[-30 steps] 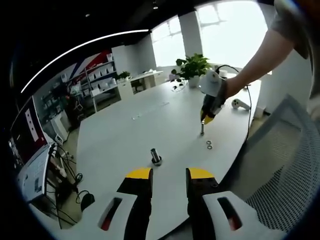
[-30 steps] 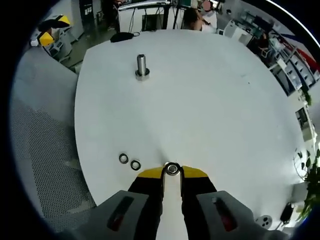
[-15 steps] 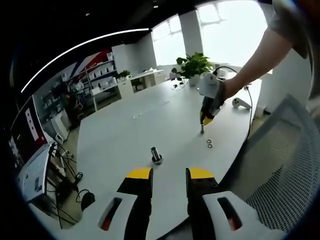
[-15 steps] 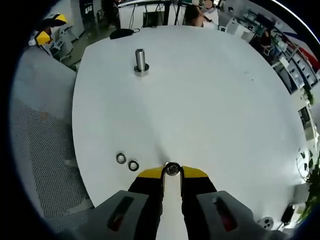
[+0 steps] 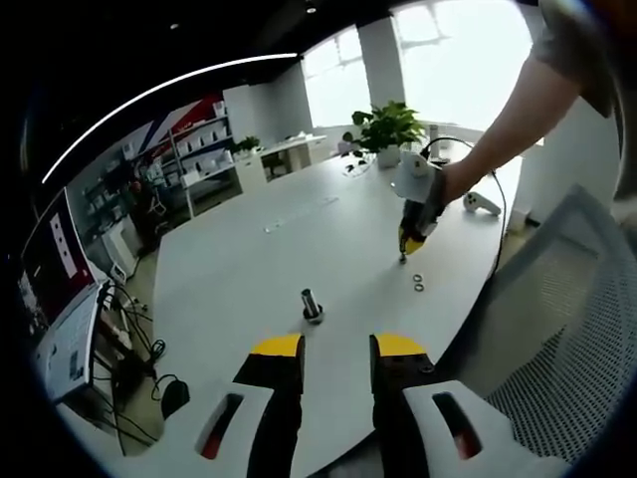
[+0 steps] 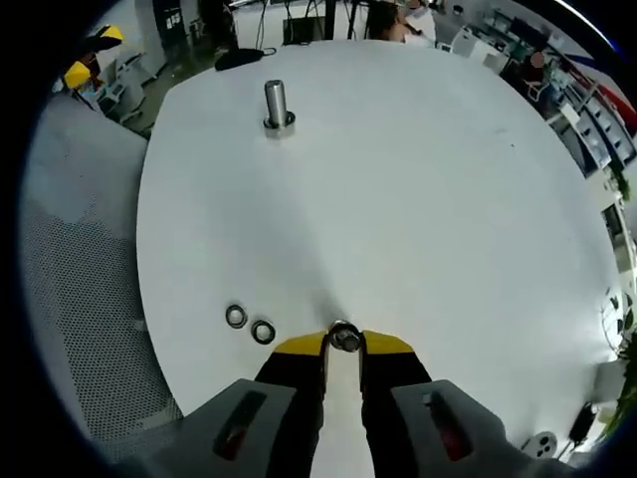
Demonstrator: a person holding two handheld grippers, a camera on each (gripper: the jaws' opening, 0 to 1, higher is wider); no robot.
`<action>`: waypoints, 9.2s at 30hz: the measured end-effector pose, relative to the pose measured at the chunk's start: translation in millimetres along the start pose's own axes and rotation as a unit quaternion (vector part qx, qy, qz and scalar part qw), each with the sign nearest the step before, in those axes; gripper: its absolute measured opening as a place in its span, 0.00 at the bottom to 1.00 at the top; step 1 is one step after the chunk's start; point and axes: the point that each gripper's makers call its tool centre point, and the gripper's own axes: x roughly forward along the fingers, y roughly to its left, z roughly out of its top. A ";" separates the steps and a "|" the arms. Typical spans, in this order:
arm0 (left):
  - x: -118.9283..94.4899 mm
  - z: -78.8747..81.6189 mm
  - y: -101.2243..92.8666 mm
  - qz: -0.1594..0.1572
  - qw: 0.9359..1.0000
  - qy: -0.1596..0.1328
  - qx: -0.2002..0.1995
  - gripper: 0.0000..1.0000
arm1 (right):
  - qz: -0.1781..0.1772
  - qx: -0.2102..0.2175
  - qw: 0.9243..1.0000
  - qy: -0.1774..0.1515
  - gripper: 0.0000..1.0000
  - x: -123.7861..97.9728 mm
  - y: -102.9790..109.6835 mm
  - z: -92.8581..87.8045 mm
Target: Place the washer onto the threaded stud by aligning its center hole with the stud, sliding it down to the base, and recovering from edge contact or off-axis alignment until the washer reaches the visible bottom stop.
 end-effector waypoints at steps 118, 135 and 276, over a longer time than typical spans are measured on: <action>-0.8 8.1 -2.8 -0.007 1.000 -0.021 0.007 0.26 | 0.021 0.050 0.998 0.010 0.19 1.2 37.8 -23.5; -0.3 6.0 -1.3 -0.005 1.000 -0.017 0.004 0.25 | 0.041 0.018 0.999 0.007 0.19 16.9 53.6 -8.0; -2.7 5.4 9.4 0.018 1.000 -0.016 -0.003 0.24 | -0.057 0.021 0.997 -0.054 0.14 -43.4 -8.5 7.7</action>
